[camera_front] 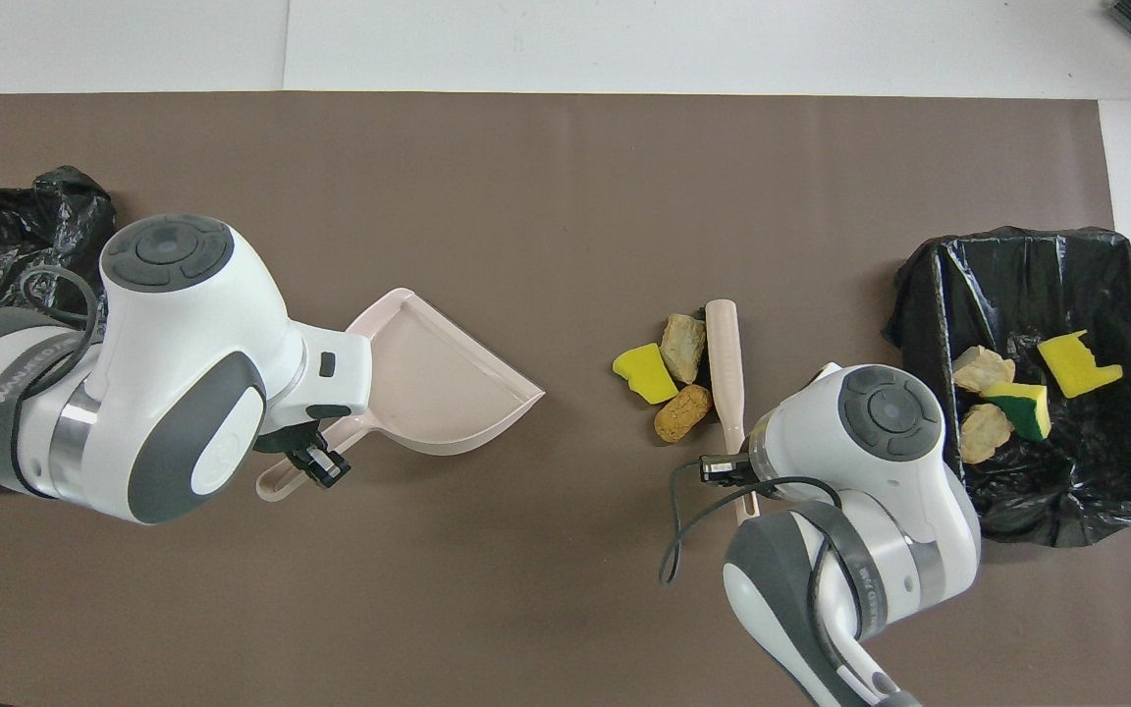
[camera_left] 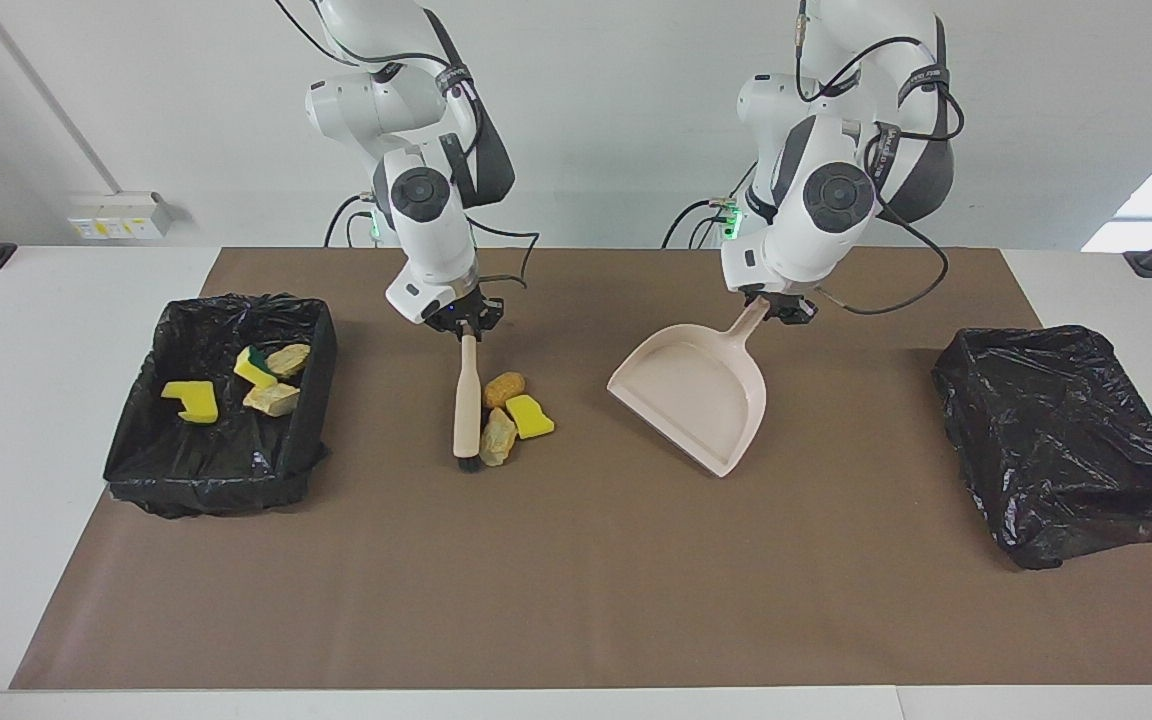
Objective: Sweep and dump trash in bin
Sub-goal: 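Brush the sponges and bread into the dustpan with the right gripper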
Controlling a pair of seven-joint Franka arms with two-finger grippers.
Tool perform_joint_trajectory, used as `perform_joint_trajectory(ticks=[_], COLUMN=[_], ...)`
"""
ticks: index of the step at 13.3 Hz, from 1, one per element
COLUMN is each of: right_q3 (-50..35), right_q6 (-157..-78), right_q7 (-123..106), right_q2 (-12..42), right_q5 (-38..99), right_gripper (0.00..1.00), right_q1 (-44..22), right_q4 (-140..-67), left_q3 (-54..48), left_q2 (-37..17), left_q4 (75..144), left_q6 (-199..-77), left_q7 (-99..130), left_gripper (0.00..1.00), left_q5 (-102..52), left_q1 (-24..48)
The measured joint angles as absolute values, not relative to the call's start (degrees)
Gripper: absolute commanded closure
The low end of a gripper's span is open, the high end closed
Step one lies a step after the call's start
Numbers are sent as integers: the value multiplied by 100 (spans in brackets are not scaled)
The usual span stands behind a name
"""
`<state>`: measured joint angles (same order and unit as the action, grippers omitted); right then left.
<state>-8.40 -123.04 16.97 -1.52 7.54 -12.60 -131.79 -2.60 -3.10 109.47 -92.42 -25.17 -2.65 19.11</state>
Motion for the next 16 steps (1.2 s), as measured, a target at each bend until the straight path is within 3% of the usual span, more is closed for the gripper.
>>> perform_joint_trajectory(ticks=[8, 16], right_q3=[-800, -816], right_q6=[-11915, -11981], right_q7=[1540, 1497], right_q2=[-179, -280], right_q5=[780, 752], right_gripper=[100, 100], right_q1=[-1262, -1221], right_q4=[-13016, -13256], left_q3=[-310, -423], left_q2=[-61, 471], left_q4=[10883, 12288], left_q6=[-9754, -11410], left_q7=[-3814, -5418], left_gripper=[100, 100], left_q5=[-298, -299], left_q1=[1905, 2033])
